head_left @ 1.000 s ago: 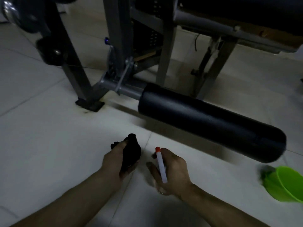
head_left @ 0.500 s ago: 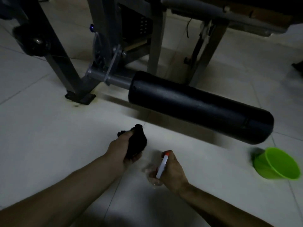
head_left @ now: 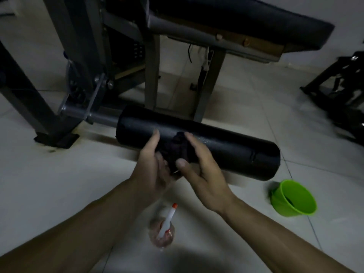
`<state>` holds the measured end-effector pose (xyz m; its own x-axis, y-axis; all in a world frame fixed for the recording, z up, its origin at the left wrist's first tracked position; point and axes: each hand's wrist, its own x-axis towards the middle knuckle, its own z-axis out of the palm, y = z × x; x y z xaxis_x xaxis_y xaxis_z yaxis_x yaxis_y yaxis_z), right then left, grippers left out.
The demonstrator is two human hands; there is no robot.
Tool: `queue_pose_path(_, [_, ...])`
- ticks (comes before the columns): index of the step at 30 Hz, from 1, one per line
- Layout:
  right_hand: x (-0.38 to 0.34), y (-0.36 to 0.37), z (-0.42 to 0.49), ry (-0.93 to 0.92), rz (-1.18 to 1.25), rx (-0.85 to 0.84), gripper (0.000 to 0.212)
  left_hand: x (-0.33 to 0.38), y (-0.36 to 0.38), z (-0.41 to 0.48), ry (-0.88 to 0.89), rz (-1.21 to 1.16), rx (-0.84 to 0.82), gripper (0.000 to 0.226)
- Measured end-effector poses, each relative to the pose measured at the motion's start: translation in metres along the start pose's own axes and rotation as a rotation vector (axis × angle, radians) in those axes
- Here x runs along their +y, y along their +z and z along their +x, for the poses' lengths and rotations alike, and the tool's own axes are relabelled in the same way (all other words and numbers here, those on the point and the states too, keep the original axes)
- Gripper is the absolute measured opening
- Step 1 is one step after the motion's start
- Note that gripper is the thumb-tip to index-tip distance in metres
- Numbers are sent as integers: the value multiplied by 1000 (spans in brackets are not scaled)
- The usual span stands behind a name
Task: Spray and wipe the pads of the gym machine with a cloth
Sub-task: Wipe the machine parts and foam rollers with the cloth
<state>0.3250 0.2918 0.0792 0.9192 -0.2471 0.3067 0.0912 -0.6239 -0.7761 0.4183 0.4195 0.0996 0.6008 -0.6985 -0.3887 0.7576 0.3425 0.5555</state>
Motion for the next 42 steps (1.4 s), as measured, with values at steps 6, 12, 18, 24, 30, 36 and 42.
queue_pose_path(6, [-4, 23, 61, -144, -114, 216, 42, 35, -17, 1, 17, 449, 3, 74])
queue_pose_path(12, [35, -1, 99, -141, -529, 30, 58, 75, -106, 40, 590, 823, 586, 44])
queue_pose_path(18, [51, 25, 112, -210, -614, 18, 48, 91, -129, 75, 643, 931, 494, 45])
queue_pose_path(24, [5, 111, 173, -371, -556, -93, 41, 93, -136, 84, 660, 827, 476, 30])
queue_pose_path(30, [-2, 118, 189, -469, -620, -210, 40, 87, -133, 81, 691, 808, 487, 28])
queue_pose_path(36, [50, 19, 115, -407, -679, -79, 45, 85, -116, 87, 823, 893, 431, 52])
queue_pose_path(42, [59, 19, 98, -289, -606, 128, 50, 79, -112, 92, 896, 1053, 519, 50])
